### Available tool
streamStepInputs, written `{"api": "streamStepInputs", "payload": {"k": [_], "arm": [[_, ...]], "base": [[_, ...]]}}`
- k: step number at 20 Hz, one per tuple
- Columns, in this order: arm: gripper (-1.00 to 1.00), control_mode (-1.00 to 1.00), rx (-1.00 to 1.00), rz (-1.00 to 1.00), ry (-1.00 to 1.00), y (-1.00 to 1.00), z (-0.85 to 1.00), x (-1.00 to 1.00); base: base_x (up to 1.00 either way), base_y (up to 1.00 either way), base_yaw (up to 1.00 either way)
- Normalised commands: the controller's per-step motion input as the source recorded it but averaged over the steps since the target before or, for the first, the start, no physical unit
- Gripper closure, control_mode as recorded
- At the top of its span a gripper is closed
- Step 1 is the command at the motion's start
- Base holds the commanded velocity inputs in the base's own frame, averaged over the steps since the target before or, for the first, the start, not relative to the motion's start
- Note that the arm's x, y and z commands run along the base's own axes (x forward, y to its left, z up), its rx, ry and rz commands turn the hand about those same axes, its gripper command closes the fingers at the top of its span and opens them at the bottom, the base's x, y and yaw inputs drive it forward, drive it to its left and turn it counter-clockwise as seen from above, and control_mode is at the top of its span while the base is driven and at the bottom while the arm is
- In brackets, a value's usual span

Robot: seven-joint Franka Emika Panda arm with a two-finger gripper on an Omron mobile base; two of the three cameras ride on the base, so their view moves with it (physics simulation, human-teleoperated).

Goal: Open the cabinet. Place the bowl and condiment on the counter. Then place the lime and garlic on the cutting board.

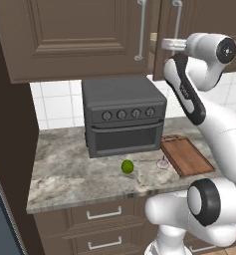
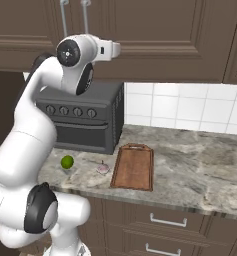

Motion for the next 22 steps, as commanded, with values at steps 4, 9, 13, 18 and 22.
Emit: {"api": "streamStepInputs", "payload": {"k": [4,9,13,18,22], "arm": [[1.00,-1.00,0.00,0.03,0.00,-0.71,0.44,-0.48],[1.00,-1.00,0.00,0.03,0.00,-0.75,0.42,-0.49],[1.00,-1.00,0.00,0.03,0.00,-0.76,0.43,-0.51],[1.00,-1.00,0.00,0.01,0.00,-0.78,0.42,-0.51],[1.00,-1.00,0.00,0.00,0.00,-0.82,0.40,-0.47]], "base": [[0.00,0.00,0.00],[0.00,0.00,0.00],[0.00,0.00,0.00],[0.00,0.00,0.00],[0.00,0.00,0.00]]}}
